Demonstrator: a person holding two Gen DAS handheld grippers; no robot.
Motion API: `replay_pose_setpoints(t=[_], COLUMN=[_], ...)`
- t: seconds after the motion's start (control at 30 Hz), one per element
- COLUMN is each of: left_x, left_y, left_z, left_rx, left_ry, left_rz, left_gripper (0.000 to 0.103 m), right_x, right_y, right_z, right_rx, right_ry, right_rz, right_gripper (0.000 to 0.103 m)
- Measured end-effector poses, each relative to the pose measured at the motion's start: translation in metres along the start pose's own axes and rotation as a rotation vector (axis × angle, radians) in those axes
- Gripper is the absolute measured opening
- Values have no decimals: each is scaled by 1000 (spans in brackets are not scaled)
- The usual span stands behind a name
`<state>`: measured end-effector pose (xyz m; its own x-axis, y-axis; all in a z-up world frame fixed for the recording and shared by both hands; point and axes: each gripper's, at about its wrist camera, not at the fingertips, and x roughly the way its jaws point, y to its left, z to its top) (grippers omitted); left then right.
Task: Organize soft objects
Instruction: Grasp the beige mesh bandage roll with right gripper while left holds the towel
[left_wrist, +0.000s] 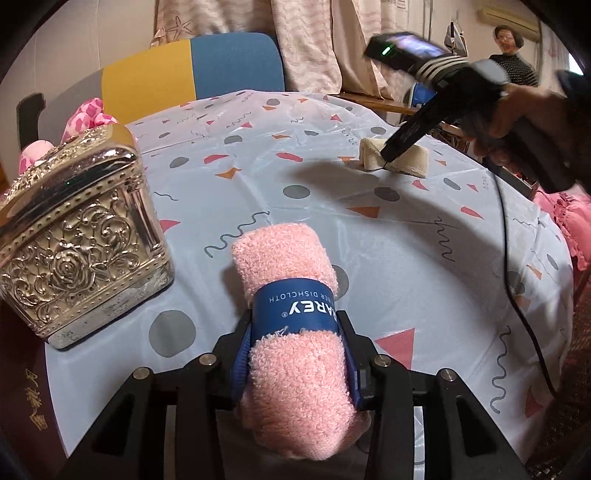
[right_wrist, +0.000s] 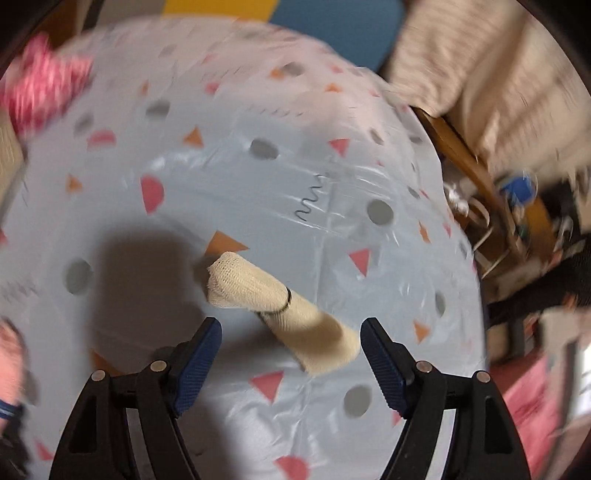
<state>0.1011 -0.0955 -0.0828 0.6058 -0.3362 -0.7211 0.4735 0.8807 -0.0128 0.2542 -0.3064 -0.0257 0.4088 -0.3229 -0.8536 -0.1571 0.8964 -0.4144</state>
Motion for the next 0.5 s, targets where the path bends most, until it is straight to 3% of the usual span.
replay_pose_setpoints(t=[0.03,0.07,0.1,0.13,0.2,0.4,0.5], left_x=[0,0,0,0,0,-1,-2], left_y=[0,0,1,2,2,2,2], left_z=[0,0,0,0,-1,-1,-1], left_rx=[-1,-3,-6,-9,-13,-20,-26], left_ry=[0,0,0,-1,-1,-4,-4], left_rz=[-1,-4,-7,-9,-13,-19,-23], left_gripper=[43,43,44,44,44,43,41], right_x=[8,15,21,21,11,-27,-43], right_y=[5,9,13,16,19,42,50], right_z=[3,5,5,5,2,-13,-28], right_rx=[-33,-56,-71,-83,-54,80,218], right_ry=[11,29,46,41,2,-28,-23], right_rz=[-21,-29,-61,-117,-87,88,254], right_gripper=[78,67,39,36,24,20,20])
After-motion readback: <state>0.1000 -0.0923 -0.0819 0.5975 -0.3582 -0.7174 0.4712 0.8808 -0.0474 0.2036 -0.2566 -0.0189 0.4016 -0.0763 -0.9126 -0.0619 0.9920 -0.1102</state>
